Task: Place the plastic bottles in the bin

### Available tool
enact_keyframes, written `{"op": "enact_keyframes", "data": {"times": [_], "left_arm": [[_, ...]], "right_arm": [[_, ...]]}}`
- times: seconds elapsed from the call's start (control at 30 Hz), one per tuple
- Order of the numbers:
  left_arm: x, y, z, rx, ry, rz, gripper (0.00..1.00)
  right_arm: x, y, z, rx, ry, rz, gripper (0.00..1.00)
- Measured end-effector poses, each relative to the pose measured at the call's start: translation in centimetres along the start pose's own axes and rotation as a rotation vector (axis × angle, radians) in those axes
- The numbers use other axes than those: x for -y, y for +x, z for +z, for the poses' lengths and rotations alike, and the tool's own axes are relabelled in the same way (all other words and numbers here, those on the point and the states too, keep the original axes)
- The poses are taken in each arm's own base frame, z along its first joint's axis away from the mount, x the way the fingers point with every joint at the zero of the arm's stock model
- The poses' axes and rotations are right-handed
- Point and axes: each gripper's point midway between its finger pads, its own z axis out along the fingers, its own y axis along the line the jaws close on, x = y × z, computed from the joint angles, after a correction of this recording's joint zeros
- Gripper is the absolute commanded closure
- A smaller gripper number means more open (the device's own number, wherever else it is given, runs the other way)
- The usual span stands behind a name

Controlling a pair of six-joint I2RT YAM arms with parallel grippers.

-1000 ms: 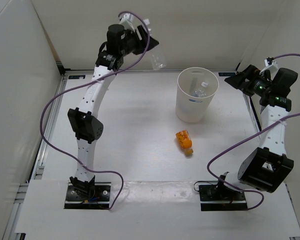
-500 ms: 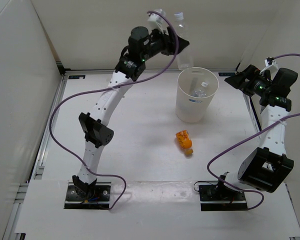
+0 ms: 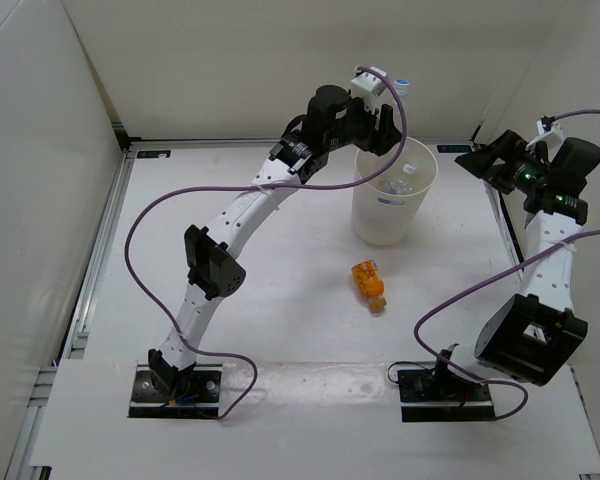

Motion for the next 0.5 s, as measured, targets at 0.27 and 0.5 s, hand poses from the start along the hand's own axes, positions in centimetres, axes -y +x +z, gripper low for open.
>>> {"op": "enact_keyframes", "data": {"times": [0.27, 0.5], "left_arm": [[-3.9, 4.0, 1.2, -0.082, -0.098, 0.05, 0.29], [-4.4, 4.2, 1.1, -0.09, -0.11, 0.081, 0.06]], "right_arm": [[0.5, -0.3, -0.3, 0.011, 0.013, 0.008, 0.1], [0.9, -0.1, -0.1, 0.003, 0.017, 0.022, 0.1]]}}
